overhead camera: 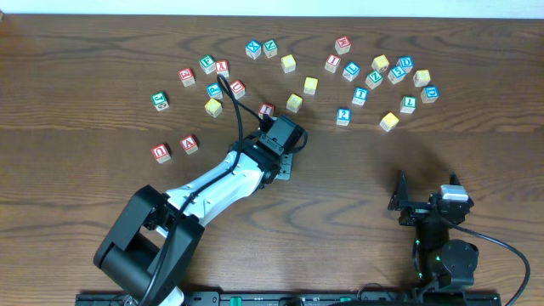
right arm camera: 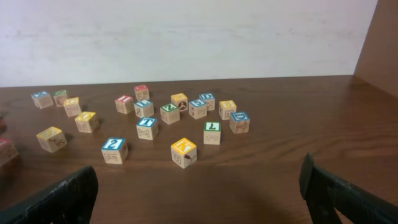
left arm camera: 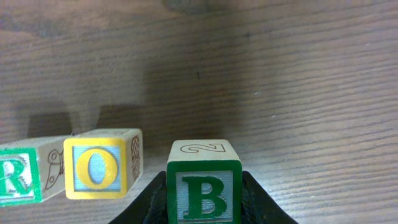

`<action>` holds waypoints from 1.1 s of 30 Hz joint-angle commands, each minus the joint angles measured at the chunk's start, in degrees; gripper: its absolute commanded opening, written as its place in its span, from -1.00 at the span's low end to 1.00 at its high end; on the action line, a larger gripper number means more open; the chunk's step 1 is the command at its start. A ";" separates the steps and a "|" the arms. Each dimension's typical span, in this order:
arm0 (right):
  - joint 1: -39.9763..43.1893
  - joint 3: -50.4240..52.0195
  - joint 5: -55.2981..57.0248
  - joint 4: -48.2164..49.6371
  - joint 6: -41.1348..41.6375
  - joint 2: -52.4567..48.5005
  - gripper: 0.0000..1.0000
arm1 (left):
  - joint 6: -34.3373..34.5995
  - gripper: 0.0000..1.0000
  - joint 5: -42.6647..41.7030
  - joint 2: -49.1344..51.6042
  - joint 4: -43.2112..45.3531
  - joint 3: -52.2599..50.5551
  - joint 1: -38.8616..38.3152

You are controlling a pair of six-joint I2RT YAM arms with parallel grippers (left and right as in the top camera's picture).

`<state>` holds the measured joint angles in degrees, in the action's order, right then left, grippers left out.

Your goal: Spell out ROBOT

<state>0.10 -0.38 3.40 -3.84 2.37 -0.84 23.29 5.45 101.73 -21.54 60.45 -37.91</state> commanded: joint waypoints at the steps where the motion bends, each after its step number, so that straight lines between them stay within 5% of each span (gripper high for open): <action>1: -0.17 0.07 0.07 -0.22 0.37 0.13 0.99 | -1.64 -0.83 0.13 0.09 0.72 -0.44 0.37; 33: -0.17 0.07 0.07 -0.22 0.37 0.13 0.99 | -1.84 -0.83 -1.44 0.61 0.92 -0.44 3.17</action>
<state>0.10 -0.38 3.40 -3.84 2.37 -0.84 22.35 4.38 101.73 -20.51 60.45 -34.81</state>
